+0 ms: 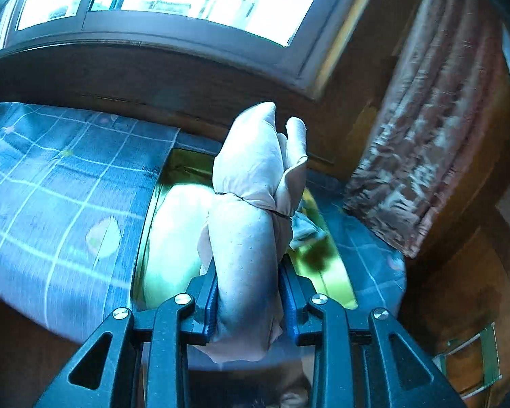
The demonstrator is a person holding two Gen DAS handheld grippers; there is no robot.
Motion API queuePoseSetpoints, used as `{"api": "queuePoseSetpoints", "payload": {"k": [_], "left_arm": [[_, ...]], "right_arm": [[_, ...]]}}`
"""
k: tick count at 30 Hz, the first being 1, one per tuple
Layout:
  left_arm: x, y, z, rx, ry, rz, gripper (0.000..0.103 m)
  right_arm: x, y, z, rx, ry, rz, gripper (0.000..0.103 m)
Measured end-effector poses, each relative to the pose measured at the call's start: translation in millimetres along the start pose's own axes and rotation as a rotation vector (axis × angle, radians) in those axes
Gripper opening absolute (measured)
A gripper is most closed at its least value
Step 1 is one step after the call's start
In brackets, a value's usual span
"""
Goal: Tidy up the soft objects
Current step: 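Lower the pale pink garment into the tin box beside the sock, open left gripper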
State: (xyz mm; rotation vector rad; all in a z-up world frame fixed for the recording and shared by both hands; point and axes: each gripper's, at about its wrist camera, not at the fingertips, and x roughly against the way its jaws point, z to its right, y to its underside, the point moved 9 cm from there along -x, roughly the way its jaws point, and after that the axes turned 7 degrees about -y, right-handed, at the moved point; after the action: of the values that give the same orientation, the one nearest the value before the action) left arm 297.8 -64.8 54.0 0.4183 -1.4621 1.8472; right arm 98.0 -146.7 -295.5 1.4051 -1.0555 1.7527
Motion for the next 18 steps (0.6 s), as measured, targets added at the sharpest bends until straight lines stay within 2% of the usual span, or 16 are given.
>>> {"api": "queuePoseSetpoints", "payload": {"k": [6, 10, 18], "left_arm": [[-65.3, -23.9, -14.3, 0.018, -0.110, -0.081, 0.031], [-99.4, -28.9, -22.3, 0.011, -0.163, -0.147, 0.031], [-147.5, -28.0, -34.3, 0.004, -0.211, -0.238, 0.037]], "right_arm": [[-0.4, 0.4, -0.8, 0.001, -0.005, -0.006, 0.057], [-2.1, 0.0, -1.2, 0.001, -0.009, -0.010, 0.057], [-5.4, -0.5, -2.4, 0.005, -0.019, -0.020, 0.058]]}}
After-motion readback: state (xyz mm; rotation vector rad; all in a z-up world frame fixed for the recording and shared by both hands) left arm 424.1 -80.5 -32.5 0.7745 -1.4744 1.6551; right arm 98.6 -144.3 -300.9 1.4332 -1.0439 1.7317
